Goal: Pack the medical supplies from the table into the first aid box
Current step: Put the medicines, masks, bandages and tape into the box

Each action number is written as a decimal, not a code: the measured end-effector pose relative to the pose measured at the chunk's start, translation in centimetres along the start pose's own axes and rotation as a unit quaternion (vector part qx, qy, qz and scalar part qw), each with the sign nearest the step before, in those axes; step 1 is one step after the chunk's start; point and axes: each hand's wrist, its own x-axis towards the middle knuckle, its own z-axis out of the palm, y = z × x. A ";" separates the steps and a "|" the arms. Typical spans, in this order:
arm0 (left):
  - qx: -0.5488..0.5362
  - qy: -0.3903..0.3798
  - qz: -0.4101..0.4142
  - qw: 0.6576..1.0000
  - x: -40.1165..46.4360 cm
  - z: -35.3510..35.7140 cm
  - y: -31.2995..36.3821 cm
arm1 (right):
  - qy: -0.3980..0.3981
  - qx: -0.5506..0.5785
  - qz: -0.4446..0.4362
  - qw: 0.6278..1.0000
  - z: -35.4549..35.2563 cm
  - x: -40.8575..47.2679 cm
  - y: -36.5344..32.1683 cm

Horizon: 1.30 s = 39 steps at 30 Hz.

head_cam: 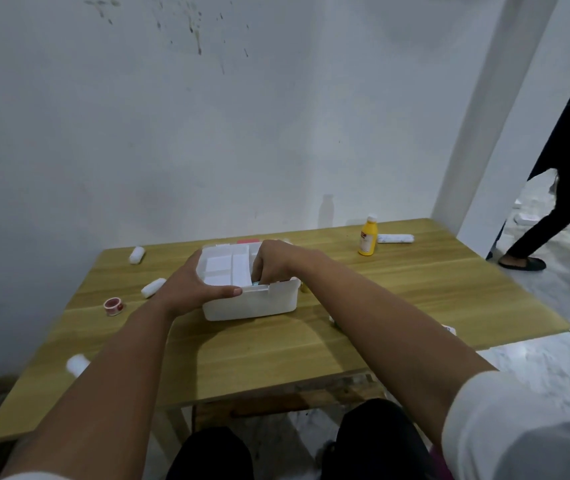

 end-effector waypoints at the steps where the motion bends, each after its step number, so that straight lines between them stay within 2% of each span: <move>1: 0.001 0.001 0.000 1.000 0.0 0.0 0.0 | 0.002 0.002 0.002 1.000 0.0 0.0 0.0; 6: 0.006 -0.002 0.003 1.000 0.1 -0.2 -0.3 | 0.014 0.005 0.004 1.000 0.4 0.2 -0.3; 10: 0.011 -0.006 -0.011 1.000 0.2 -0.2 -0.3 | 0.017 0.100 0.008 0.995 -0.4 -0.3 0.6; 13: 0.002 -0.012 -0.011 1.000 0.3 -0.3 -0.3 | 0.066 0.207 0.003 0.976 -2.0 -1.3 1.7; 16: -0.006 -0.013 -0.002 1.000 0.3 -0.4 -0.4 | 0.138 0.253 0.000 0.958 -3.6 -2.4 3.2; 19: -0.008 -0.010 -0.002 1.000 0.2 -0.3 -0.5 | 0.192 0.243 0.013 0.951 -4.8 -3.4 4.9; 22: -0.008 -0.012 -0.003 1.000 0.1 -0.3 -0.3 | 0.209 0.216 0.036 0.953 -5.3 -4.2 6.4; 31: -0.013 -0.008 0.005 1.000 0.1 -0.1 -0.2 | 0.092 0.153 0.100 0.979 -3.1 -4.6 8.5; 39: -0.002 -0.005 -0.003 1.000 0.4 -0.2 -0.6 | 0.125 0.043 0.065 0.989 -0.7 -3.9 9.3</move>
